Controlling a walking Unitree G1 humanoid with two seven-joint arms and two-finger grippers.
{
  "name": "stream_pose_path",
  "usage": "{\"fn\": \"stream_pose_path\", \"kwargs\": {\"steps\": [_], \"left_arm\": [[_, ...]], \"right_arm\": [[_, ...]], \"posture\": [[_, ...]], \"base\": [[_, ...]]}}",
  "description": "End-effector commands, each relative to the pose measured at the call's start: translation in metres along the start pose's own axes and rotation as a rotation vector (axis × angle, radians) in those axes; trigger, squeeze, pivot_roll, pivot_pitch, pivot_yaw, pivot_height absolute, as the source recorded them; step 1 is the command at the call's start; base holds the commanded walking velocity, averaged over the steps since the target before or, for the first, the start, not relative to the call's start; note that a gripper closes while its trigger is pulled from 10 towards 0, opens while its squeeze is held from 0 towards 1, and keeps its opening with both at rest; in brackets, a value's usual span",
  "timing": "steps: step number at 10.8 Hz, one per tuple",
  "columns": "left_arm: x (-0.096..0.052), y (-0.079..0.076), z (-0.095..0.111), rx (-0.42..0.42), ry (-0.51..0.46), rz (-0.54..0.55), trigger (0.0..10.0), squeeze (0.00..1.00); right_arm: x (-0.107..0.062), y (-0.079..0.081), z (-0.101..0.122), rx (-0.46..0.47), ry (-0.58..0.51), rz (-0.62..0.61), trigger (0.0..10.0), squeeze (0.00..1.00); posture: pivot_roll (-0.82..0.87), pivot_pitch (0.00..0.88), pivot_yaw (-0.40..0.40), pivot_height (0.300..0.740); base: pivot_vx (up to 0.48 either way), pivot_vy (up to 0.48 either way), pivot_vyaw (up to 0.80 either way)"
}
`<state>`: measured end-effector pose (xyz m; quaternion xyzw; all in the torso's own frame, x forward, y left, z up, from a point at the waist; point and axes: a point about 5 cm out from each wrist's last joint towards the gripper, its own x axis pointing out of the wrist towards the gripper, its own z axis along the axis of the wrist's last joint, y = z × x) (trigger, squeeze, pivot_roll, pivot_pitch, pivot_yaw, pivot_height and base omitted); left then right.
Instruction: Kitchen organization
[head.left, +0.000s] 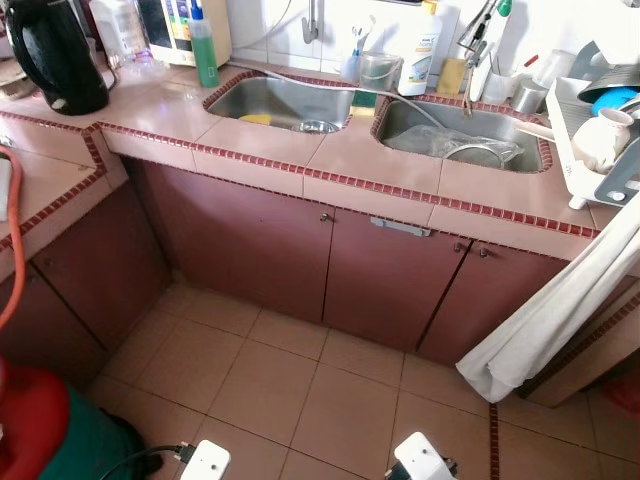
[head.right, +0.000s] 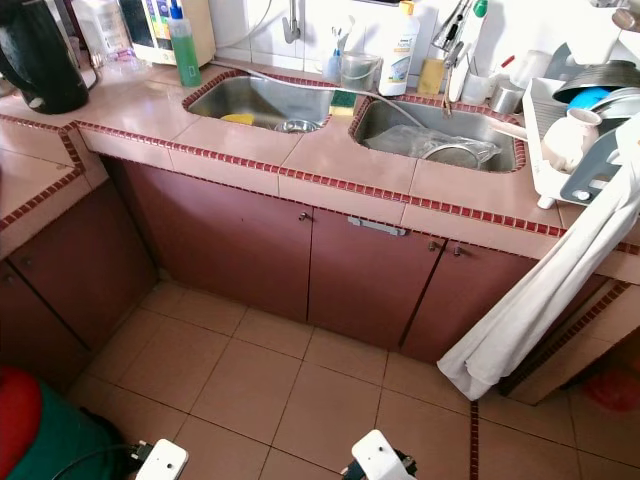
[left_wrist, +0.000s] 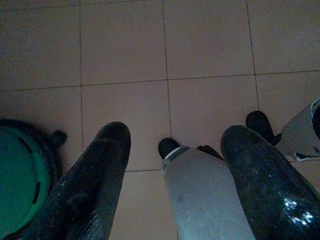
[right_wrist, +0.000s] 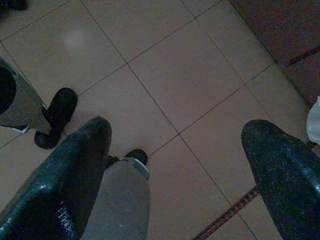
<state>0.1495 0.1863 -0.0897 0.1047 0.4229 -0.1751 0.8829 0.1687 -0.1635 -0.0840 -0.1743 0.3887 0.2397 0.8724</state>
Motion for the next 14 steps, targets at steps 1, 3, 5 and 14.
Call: {"fn": "stream_pose_path", "kwargs": {"steps": [1,3,5,14], "left_arm": [[-0.0007,0.0019,-0.0005,0.018,0.005,-0.004,10.0,0.00],[-0.0016,0.0027,-0.0023,0.027,0.011,-0.008,10.0,0.00],[-0.0016,0.0027,-0.0023,0.027,0.011,-0.008,10.0,0.00],[-0.0016,0.0027,-0.0023,0.027,0.011,-0.008,10.0,0.00]], "right_arm": [[-0.0009,-0.0002,-0.0029,0.017,0.010,-0.008,10.0,0.00],[-0.0009,0.0017,-0.0041,0.010,0.016,-0.005,10.0,0.00],[-0.0009,0.0017,-0.0041,0.010,0.016,-0.005,10.0,0.00],[-0.0009,0.0017,-0.0041,0.010,0.016,-0.005,10.0,0.00]], "posture": [[-0.09,0.000,0.005,0.740],[-0.09,0.000,0.011,0.740],[-0.09,0.000,0.011,0.740],[-0.09,0.000,0.011,0.740]], "base": [[0.000,0.000,0.00],[0.000,0.000,0.00],[0.000,0.000,0.00],[0.000,0.000,0.00]]}}
